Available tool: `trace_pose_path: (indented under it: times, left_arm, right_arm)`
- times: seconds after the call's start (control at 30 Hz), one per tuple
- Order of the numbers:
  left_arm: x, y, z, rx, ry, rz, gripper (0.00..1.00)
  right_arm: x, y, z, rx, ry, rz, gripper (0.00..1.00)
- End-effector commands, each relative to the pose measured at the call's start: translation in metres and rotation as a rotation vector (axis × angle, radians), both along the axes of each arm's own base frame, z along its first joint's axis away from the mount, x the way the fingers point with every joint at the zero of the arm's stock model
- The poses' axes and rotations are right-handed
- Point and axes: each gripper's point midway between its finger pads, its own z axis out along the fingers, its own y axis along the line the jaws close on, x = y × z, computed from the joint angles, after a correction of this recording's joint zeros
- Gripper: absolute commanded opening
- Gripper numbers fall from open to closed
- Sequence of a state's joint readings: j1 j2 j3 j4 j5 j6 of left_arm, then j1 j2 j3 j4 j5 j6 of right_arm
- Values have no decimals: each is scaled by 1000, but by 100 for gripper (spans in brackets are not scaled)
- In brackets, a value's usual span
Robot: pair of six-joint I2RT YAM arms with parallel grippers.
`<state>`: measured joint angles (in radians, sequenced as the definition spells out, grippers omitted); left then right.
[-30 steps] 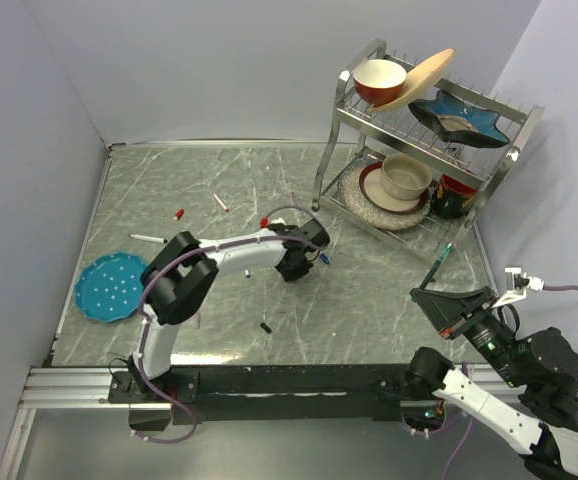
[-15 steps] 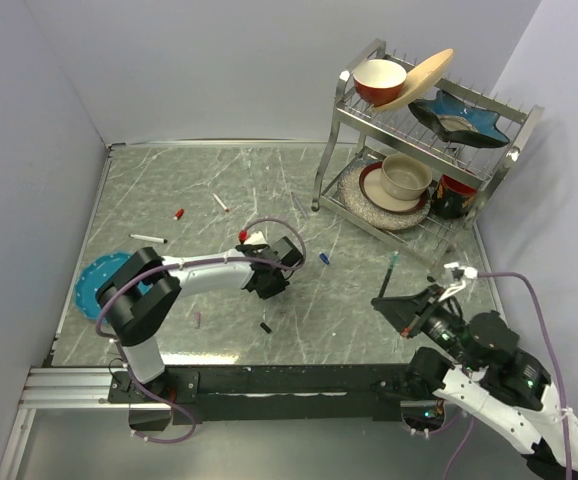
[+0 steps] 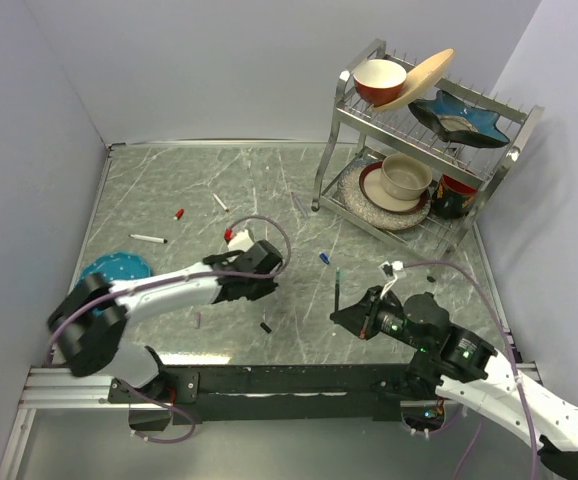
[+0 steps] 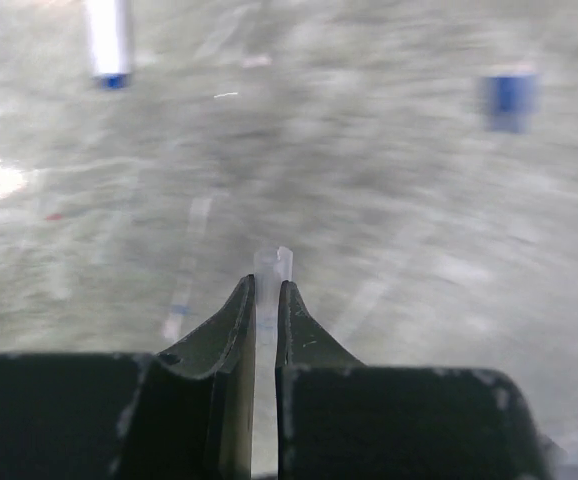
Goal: Insert the pens into the pen caps
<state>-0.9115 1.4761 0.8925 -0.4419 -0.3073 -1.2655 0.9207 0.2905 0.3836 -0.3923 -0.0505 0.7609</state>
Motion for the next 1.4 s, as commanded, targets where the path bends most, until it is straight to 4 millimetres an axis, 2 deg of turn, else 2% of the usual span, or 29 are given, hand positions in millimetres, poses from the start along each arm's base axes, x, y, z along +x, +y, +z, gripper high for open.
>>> trace_pose_path:
  times: [0.0,0.03,0.07,0.13,0.17,0.2,0.23,0.3,0.33,0.37,0.43,0.63,1.0,1.37]
  left_arm:
    - [11,-26,69,-237,-212,-83,1]
    - [10,-26,87,-287,-251,-96,1]
    - [8,-25,91,-303,-270,-109,1]
    - [6,-24,116,-366,-334,-121,1]
    - [4,-23,121,-379,-348,-132,1]
    - [3,-24,130,-403,-371,-141,1]
    - [1,-22,145,-437,-404,-149,1]
    - [-5,-22,152,-466,-435,-188,1]
    - [-8,-22,170,-515,-483,-204,1]
    - [-11,-20,168,-517,-494,-216,1]
    - [-15,-17,181,-561,-547,-238,1]
    - [-23,-9,193,-607,-607,-247,1]
    - [-24,-9,194,-605,-614,-257,1]
    - [-28,-11,190,-620,-605,-276,1]
  right_arm:
    - [-3,21,25,94,-83,97,0]
    - [-3,23,23,90,-82,104,0]
    - [-4,26,24,98,-86,118,0]
    - [-3,31,13,84,-65,132,0]
    - [-3,35,17,106,-73,144,0]
    - [-3,39,12,102,-54,153,0]
    - [-4,42,8,106,-46,169,0]
    - [-7,52,10,132,-37,215,0]
    - [-8,55,10,138,-31,227,0]
    - [-7,60,10,143,-25,236,0]
    - [-9,66,15,159,-27,259,0]
    - [-9,80,22,183,-23,294,0]
    - [-15,98,24,180,-7,335,0]
    - [-13,104,30,175,-22,329,0]
